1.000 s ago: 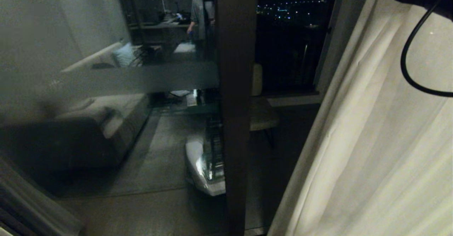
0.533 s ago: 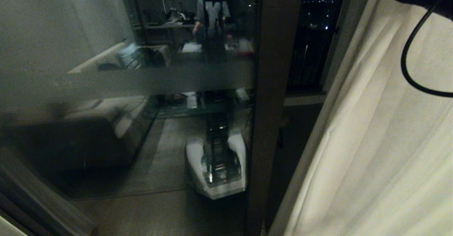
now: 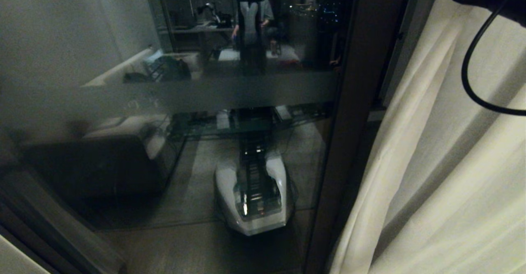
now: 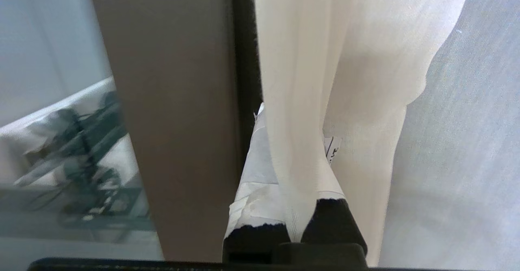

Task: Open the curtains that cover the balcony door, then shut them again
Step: Close the inner curtains on both sides

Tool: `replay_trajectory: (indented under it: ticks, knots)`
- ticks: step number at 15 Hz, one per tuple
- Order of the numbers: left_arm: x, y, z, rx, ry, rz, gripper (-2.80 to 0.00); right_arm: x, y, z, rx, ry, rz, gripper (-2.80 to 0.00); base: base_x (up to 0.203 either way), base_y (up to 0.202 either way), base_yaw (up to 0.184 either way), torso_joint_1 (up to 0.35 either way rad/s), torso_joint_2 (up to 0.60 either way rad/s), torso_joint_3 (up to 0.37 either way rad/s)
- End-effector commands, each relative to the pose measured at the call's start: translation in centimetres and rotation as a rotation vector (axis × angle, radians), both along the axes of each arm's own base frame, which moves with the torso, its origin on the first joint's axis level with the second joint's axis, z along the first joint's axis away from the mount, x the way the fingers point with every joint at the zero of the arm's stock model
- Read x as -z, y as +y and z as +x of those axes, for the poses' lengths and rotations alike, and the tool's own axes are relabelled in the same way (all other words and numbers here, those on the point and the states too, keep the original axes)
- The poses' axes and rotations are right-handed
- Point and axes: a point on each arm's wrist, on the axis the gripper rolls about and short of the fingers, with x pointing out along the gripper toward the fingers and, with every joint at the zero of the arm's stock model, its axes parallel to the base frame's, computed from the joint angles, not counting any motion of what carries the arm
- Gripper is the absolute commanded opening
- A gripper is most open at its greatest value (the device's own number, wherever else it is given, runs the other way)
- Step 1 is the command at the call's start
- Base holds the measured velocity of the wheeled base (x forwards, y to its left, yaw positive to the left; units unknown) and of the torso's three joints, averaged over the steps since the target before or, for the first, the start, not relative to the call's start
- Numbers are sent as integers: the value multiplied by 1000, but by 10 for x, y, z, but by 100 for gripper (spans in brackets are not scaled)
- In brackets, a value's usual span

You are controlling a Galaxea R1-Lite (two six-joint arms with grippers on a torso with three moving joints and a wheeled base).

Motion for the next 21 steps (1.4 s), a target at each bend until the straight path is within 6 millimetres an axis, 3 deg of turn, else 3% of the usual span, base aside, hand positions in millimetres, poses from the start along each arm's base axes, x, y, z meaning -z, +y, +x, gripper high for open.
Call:
replay_trajectory:
  ticks: [1, 13, 16, 21]
  knots:
    - [0, 0, 0, 0, -1, 0, -280, -1, 0, 0, 1, -5, 2, -280, 0, 0, 0, 0, 0, 0]
    - [0, 0, 0, 0, -1, 2, -280, -30, 4, -9, -18, -100, -6, -280, 0, 0, 0, 0, 0, 0]
    - [0, 0, 0, 0, -1, 2, -280, -42, 19, -16, -71, -133, -9, -280, 0, 0, 0, 0, 0, 0]
    - [0, 0, 0, 0, -1, 2, -280, -61, 60, -18, -176, -212, -65, -280, 0, 0, 0, 0, 0, 0]
